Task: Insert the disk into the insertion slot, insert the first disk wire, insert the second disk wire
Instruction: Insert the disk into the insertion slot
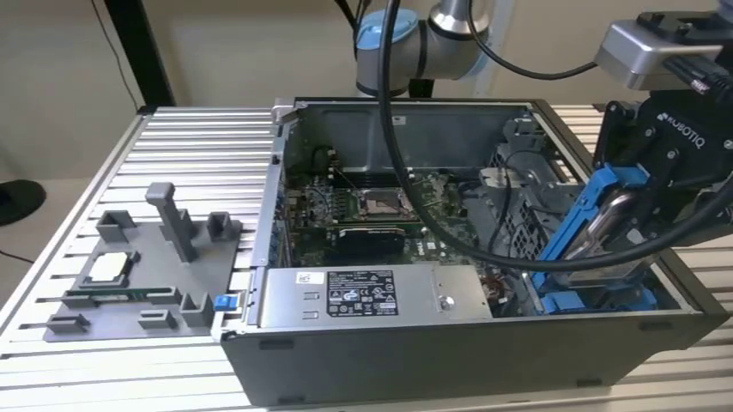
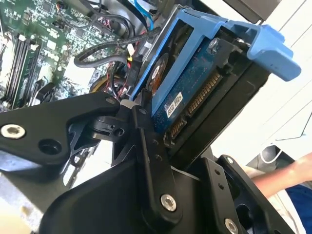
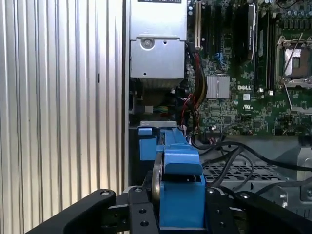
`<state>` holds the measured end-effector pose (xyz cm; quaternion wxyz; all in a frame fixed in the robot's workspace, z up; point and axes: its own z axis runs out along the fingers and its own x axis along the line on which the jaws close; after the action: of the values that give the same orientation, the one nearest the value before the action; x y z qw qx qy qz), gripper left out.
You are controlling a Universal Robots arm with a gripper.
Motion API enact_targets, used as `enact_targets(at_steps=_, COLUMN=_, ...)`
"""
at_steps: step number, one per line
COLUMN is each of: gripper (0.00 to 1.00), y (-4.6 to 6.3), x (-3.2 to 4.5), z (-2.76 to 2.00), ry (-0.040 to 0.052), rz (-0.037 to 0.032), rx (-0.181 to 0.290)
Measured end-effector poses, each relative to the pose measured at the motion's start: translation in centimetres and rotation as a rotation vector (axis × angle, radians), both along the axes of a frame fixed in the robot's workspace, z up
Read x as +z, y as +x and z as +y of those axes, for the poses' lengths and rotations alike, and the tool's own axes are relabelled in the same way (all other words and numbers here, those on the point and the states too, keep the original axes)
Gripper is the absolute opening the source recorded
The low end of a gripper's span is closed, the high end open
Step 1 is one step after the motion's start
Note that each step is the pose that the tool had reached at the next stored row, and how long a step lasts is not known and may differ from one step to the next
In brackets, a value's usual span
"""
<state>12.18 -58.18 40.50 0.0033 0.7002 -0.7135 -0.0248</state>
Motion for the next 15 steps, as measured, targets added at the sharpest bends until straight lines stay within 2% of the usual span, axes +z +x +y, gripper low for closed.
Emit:
enact_targets(at_steps=6, gripper=0.0, y=0.11, x=-1.08, z=-0.01, ry=0.0039, rz=0.0, rx=0.0)
enact_targets(at_steps=10, gripper=0.0, y=0.12, x=-1.17, z=0.0, ry=0.004, rz=0.0001, rx=0.0)
enact_targets(at_steps=11, gripper=1.0, y=0.13, x=-1.17, z=0.0, ry=0.0041, rz=0.0001, rx=0.0)
enact_targets(at_steps=15, gripper=1.0, y=0.12, x=-0.76, z=0.0, ry=0.0039, rz=0.0002, rx=0.0)
